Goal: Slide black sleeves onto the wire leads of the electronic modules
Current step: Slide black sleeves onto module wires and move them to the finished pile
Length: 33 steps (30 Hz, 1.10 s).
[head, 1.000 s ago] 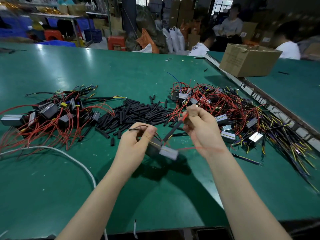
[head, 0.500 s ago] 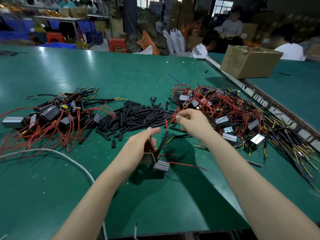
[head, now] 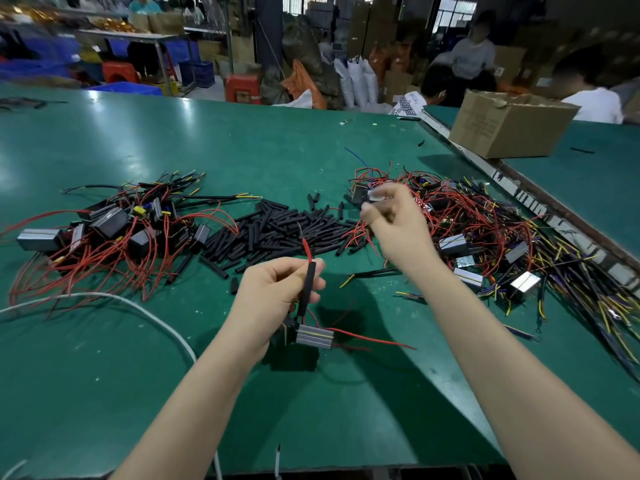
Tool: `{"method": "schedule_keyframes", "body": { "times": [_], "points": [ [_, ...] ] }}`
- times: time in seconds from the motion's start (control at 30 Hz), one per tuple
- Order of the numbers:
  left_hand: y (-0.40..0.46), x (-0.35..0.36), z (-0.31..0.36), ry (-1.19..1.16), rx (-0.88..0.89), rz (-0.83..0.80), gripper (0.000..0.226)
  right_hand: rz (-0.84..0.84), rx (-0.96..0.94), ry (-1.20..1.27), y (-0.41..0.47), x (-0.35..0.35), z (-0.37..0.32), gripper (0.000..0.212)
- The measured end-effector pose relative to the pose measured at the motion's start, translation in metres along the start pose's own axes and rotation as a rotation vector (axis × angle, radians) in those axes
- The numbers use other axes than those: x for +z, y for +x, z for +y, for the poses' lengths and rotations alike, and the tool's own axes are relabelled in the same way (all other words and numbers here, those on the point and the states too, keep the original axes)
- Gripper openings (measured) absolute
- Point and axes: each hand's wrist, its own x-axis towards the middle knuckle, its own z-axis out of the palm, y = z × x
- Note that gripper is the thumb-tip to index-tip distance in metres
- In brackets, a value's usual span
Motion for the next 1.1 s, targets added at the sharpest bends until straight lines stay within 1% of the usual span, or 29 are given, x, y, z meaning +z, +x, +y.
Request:
{"method": "schedule_keyframes", "body": {
  "times": [0.07,0.1,0.17,0.27,0.33,0.4,0.57,0.77,0.93,1.1],
  "points": [
    [-0.001,0.003,0.0,0.063,-0.021,0.002,0.015,-0.027,0.002,0.361,-0.009,-0.002,-0.017,0.024],
    [-0.002,0.004,0.002,0.083,-0.028,-0.003,0.016,-0.042,0.003,0.468,-0.014,-0.002,-0.023,0.025],
    [-0.003,0.006,0.004,0.1,-0.039,-0.014,0.017,-0.035,0.019,0.572,-0.024,0.002,-0.033,0.021],
    [-0.005,0.008,0.005,0.092,-0.056,-0.028,0.017,0.051,0.043,0.65,-0.035,0.005,-0.038,0.017],
    [-0.006,0.008,0.004,0.1,-0.065,-0.042,0.018,0.105,0.019,0.683,-0.042,0.006,-0.04,0.018],
    [-0.007,0.008,0.004,0.103,-0.072,-0.055,0.018,0.133,-0.027,0.67,-0.048,0.009,-0.04,0.018],
    [-0.007,0.01,0.003,0.1,-0.075,-0.067,0.017,0.12,-0.05,0.477,-0.057,0.016,-0.037,0.019],
    [-0.008,0.011,0.001,0.105,-0.089,-0.06,0.016,0.127,-0.03,0.487,-0.058,0.016,-0.031,0.018],
    [-0.008,0.014,0.001,0.074,-0.116,-0.025,0.017,0.136,-0.041,0.38,-0.061,0.019,-0.028,0.017],
    [-0.007,0.015,0.0,0.057,-0.114,-0.017,0.016,0.161,-0.039,0.355,-0.062,0.022,-0.021,0.018]
  ]
}}
